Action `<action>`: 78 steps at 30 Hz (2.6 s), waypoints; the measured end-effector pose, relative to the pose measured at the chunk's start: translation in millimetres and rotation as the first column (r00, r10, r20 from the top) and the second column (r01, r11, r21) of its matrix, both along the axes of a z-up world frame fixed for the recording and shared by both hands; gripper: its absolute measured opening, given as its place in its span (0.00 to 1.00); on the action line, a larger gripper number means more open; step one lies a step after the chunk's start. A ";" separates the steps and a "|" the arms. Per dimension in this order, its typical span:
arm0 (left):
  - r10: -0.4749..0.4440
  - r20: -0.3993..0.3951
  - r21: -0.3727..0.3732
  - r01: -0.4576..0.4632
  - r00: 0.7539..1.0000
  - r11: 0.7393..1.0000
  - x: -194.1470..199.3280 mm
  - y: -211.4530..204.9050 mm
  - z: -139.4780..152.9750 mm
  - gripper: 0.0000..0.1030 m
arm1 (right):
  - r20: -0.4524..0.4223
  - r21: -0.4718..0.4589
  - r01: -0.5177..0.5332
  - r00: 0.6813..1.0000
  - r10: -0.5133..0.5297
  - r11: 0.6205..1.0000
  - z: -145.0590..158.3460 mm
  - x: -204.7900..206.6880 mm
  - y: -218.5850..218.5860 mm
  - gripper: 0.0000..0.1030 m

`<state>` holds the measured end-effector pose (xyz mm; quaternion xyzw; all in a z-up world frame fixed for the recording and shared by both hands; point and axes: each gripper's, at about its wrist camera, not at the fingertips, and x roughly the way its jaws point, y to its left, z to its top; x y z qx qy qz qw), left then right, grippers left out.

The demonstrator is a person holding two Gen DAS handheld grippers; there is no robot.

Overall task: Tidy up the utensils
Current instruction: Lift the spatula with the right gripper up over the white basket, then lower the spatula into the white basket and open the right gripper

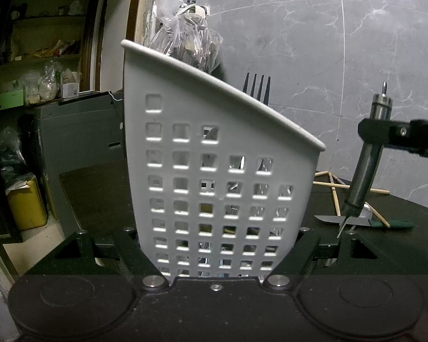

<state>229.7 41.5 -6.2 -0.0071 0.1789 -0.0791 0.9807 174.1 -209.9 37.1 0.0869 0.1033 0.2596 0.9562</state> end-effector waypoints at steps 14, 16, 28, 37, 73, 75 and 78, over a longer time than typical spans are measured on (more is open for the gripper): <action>0.002 -0.001 0.003 -0.002 1.000 1.000 0.0 -0.1 -1.1 0.76 | 0.252 0.007 -0.008 0.968 0.006 1.000 51.8 -17.1 7.7 0.20; 0.001 -0.001 0.002 -0.001 1.000 1.000 0.0 -0.2 -1.0 0.76 | 0.311 -0.004 -0.025 0.950 0.025 1.000 63.9 -21.0 13.7 0.20; 0.001 -0.001 0.001 -0.001 1.000 1.000 0.0 -0.8 -1.7 0.76 | 0.550 -0.064 -0.176 0.815 0.182 0.982 101.7 -31.9 74.5 0.20; 0.002 -0.002 0.001 -0.002 1.000 1.000 0.1 -1.0 -1.5 0.76 | 0.474 -0.075 -0.209 0.853 0.219 0.975 84.2 -6.1 97.8 0.20; 0.001 -0.009 0.000 -0.001 1.000 1.000 -1.2 2.4 -5.2 0.77 | 0.192 -0.095 -0.235 0.949 0.250 0.967 28.0 22.0 86.8 0.24; 0.001 -0.010 0.001 -0.001 1.000 1.000 -2.4 3.1 -5.7 0.77 | 0.189 -0.101 -0.237 0.949 0.252 0.966 27.4 21.7 87.5 0.30; 0.002 -0.010 0.003 -0.002 1.000 1.000 -2.6 3.3 -4.8 0.77 | 0.194 -0.095 -0.235 0.949 0.249 0.967 27.2 20.6 86.1 0.46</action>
